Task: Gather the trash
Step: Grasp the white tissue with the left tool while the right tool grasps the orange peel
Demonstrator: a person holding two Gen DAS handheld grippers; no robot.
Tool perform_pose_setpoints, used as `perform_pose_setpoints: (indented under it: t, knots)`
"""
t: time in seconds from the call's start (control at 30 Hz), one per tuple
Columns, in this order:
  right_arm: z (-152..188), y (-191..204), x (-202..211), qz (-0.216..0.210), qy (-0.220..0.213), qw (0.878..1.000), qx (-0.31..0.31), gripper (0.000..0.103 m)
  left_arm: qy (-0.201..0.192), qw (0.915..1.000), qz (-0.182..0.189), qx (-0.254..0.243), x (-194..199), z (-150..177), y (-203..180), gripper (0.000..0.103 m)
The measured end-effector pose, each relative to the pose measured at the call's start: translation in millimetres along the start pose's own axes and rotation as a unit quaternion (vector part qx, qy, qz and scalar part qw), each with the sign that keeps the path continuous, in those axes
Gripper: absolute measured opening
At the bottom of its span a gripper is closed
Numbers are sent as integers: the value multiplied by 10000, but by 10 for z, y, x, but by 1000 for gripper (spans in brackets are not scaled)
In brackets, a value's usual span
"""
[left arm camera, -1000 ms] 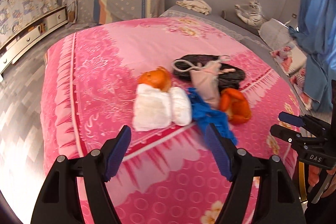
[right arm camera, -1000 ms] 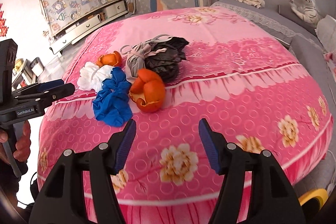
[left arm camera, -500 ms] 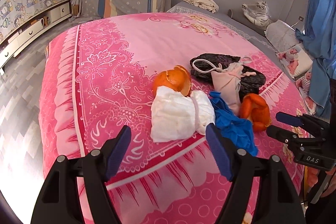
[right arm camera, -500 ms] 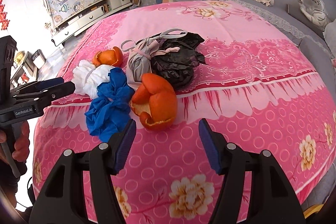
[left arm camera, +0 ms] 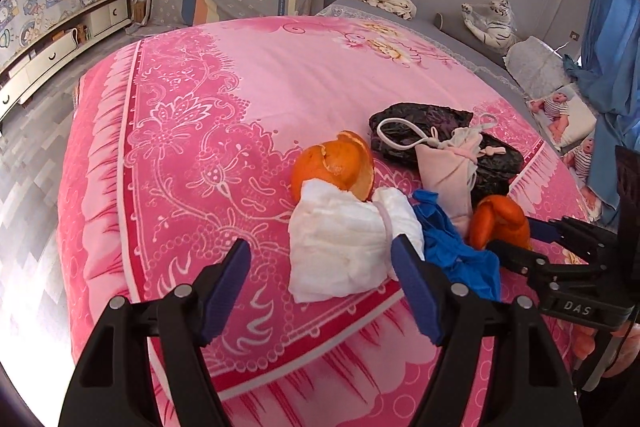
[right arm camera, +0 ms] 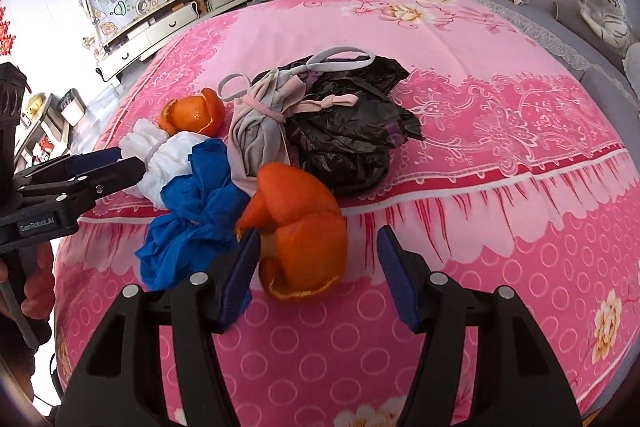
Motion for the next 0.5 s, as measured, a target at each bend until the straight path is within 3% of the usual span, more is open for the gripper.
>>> perform_pose_setpoints:
  t: [0.2, 0.3, 0.4, 0.5]
  knots:
    - [-18, 29, -80, -89, 45, 9999, -23, 47, 28, 9997, 102, -220, -45, 0, -143, 47]
    - [-22, 73, -91, -135, 40, 9999, 12, 36, 15, 9996, 129, -270, -41, -11, -194, 40]
    - [-32, 108, -83, -125, -1, 9999, 42, 32, -32, 9994, 128, -316, -26, -24, -233, 29]
    - [-29, 107, -33, -149, -82, 9999, 8, 29, -49, 9995, 144, -285, 18, -30, -236, 27]
Point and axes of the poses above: each gripper's, at about its wrist camera, not at the fingertips, and x roughly against the way its jaws point, y to its left, z to its underside, the point moved 8 cm from there along -x, roughly the way its jaws point, and after that the axes turned 1 degree about -y, right-handed, at the moved point
